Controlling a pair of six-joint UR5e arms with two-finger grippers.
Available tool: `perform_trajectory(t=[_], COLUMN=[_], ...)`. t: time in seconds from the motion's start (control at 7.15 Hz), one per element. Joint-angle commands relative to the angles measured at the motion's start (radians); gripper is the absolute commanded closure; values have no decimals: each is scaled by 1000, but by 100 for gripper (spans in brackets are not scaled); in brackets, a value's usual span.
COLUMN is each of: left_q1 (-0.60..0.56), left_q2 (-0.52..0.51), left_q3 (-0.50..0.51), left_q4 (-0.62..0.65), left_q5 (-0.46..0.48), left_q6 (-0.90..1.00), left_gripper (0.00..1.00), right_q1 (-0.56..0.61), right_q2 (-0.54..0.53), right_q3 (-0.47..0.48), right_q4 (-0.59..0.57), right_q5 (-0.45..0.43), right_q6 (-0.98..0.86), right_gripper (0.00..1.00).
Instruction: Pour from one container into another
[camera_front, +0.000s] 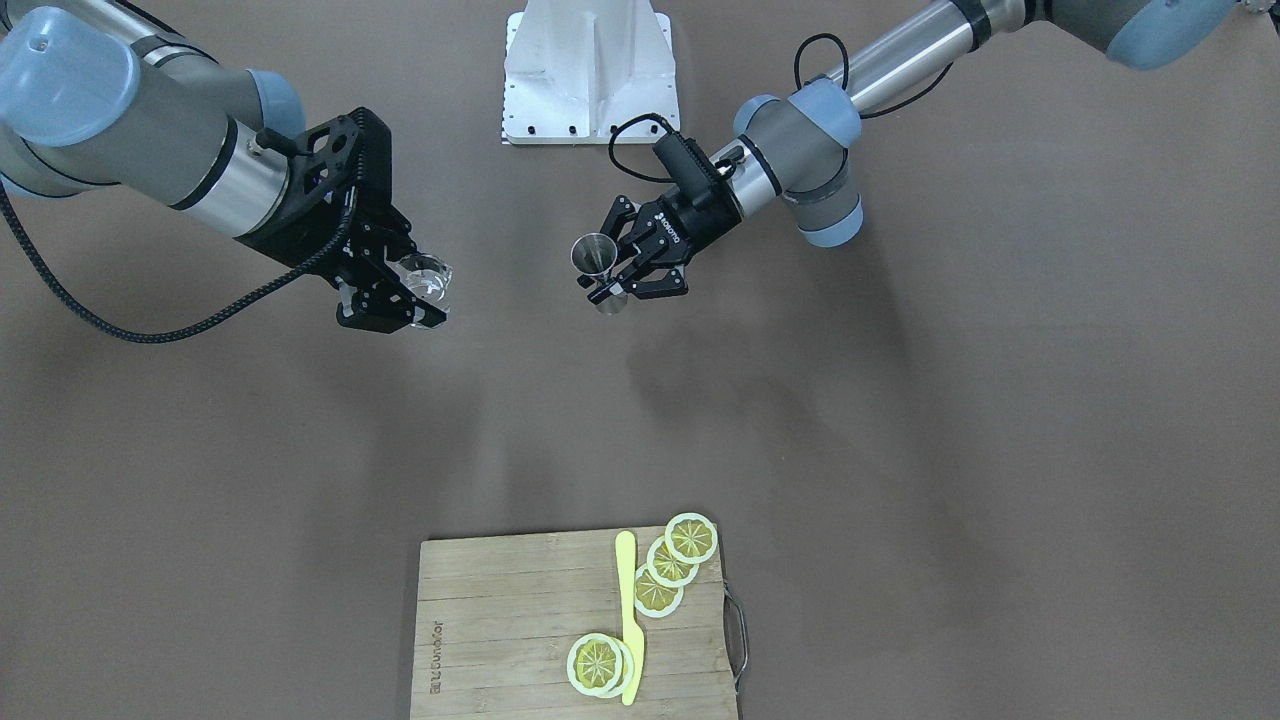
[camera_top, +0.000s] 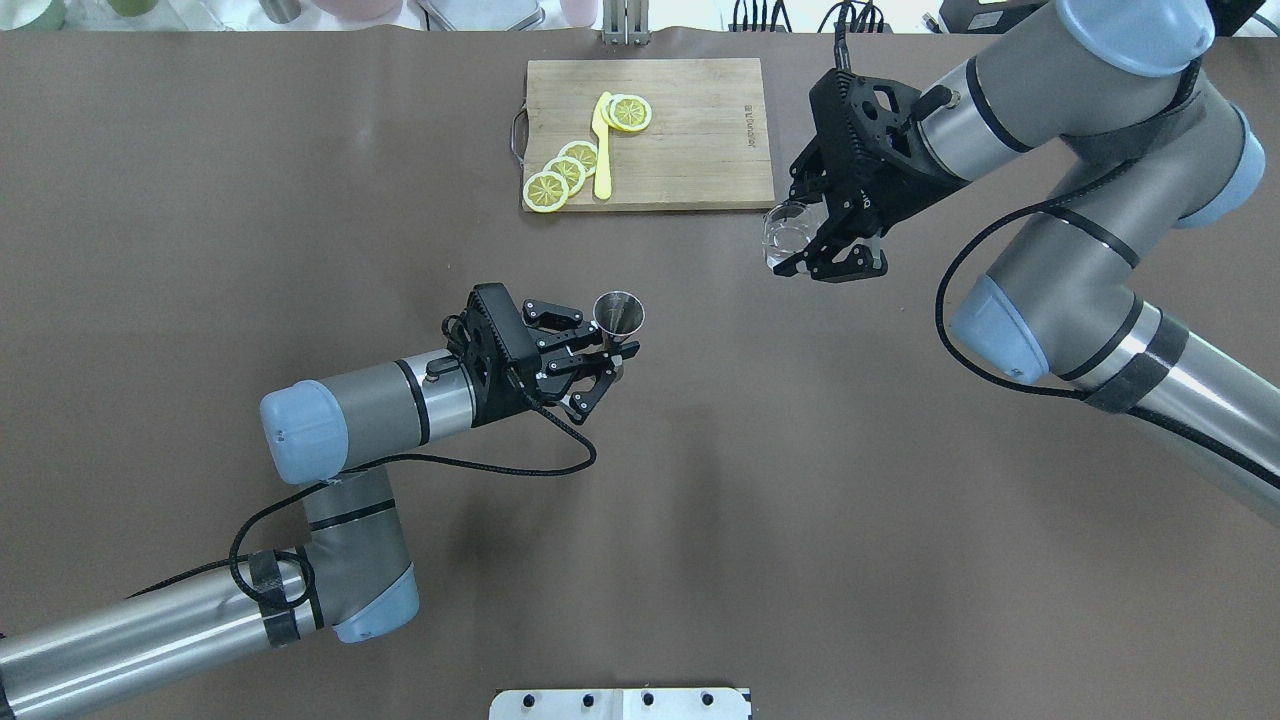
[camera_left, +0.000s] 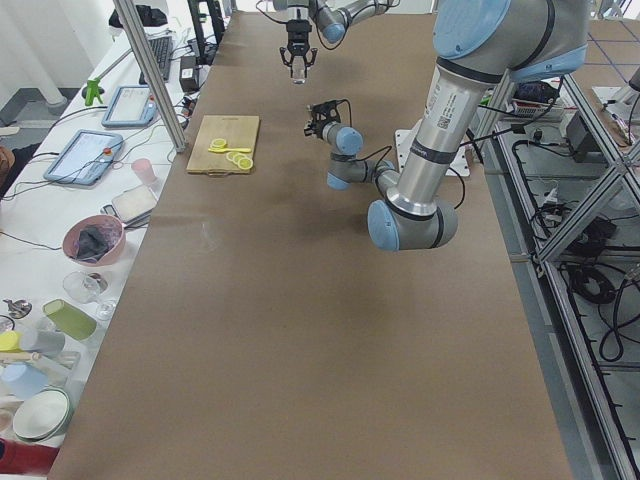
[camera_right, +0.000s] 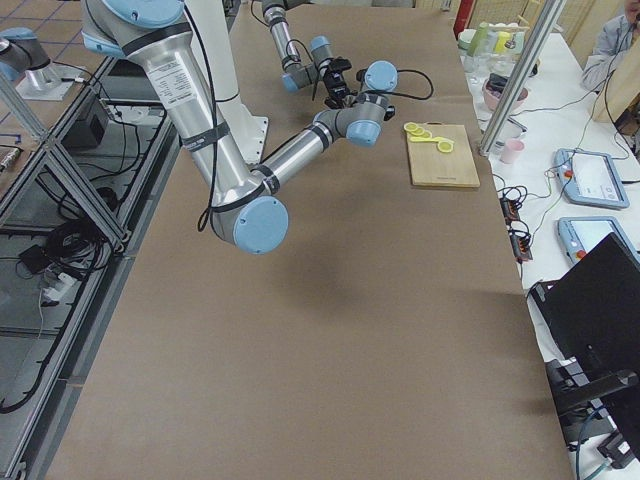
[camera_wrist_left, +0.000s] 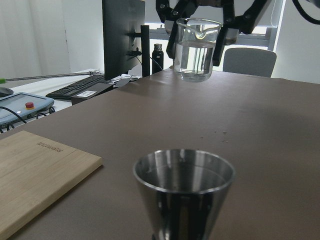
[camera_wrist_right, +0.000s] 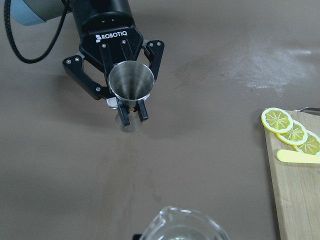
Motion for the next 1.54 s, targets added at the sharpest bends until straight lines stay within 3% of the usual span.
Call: perform_trajectory(t=[0.0, 0.42, 1.4], left_q1=[1, 1, 1], left_q2=[-5, -9, -19], left_q3=[7, 9, 24], left_q4=[0, 0, 2], left_q5=[0, 0, 6], left_q6=[1, 1, 4], left_gripper=[100, 100, 100], right_q1=[-21, -29, -120], right_q2=[19, 61, 184], right_q3=[3, 11, 15], right_q4=[-35, -104, -336], right_q5=[-8, -21, -176], right_q6=[7, 7, -2], right_gripper=[100, 100, 100])
